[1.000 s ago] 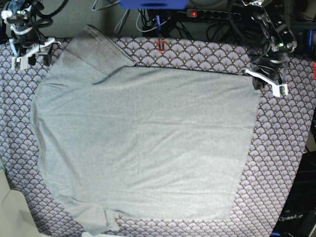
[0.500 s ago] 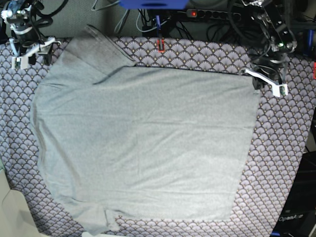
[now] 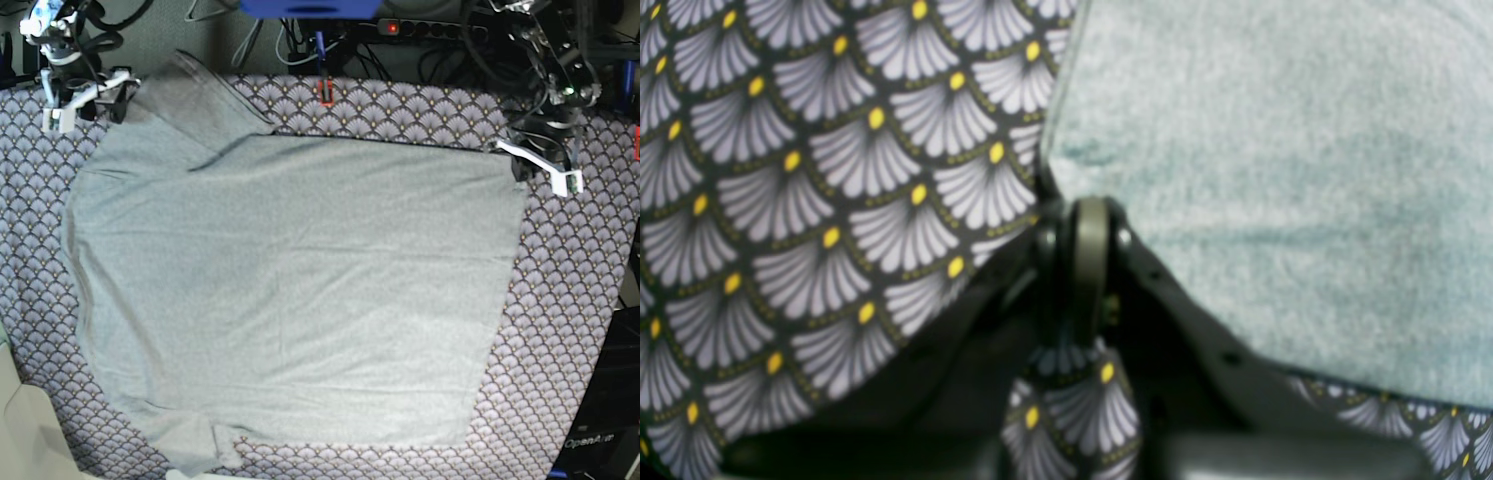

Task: Fold the T-shirt properly
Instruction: 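Grasp the shirt's shoulder edges with the left and right grippers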

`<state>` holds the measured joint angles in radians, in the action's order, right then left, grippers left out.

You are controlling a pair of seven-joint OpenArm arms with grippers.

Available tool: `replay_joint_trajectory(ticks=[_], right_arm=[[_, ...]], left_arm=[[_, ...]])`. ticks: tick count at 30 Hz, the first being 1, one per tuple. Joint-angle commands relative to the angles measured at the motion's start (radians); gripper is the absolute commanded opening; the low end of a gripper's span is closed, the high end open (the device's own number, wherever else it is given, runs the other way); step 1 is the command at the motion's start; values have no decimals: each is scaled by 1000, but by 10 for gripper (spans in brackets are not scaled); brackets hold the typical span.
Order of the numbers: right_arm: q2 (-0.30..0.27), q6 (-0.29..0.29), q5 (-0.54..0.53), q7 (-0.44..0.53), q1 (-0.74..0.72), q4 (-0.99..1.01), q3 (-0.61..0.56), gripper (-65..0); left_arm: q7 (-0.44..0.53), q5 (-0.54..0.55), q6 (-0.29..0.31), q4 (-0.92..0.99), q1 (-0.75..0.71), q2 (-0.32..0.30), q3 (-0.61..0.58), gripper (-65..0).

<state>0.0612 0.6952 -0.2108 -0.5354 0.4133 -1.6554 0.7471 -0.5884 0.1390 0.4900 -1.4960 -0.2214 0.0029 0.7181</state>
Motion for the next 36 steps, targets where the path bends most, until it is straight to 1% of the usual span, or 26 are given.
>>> replay_joint_trajectory(ticks=[1, 7, 11, 19, 21, 28, 34, 36], right_arm=[[-7, 3, -8, 7, 3, -7, 4, -322], [-4, 3, -11, 7, 9, -15, -25, -322], [24, 3, -11, 7, 9, -15, -31, -322], [45, 3, -12, 7, 11, -9, -39, -330], [50, 3, -14, 7, 11, -9, -51, -366], [58, 3, -9, 5, 14, -9, -96, -543], [56, 3, -9, 5, 14, -22, -99, -644], [52, 3, -9, 5, 14, -45, -96, -650]], left_arm=[[-32, -20, -3, -2, -5, -1, -1, -650], [-32, -20, -3, -2, -5, -1, -1, -650], [-32, -20, -3, -2, -5, -1, -1, -650], [-32, -20, -3, -2, -3, -1, -1, -650], [-32, -20, -3, -2, -3, -1, -1, -650], [-32, -20, -3, -2, -3, -1, -1, -650], [-32, -20, -3, -7, -5, -1, -1, -650], [-32, -14, -3, -10, -5, -1, -1, -650]])
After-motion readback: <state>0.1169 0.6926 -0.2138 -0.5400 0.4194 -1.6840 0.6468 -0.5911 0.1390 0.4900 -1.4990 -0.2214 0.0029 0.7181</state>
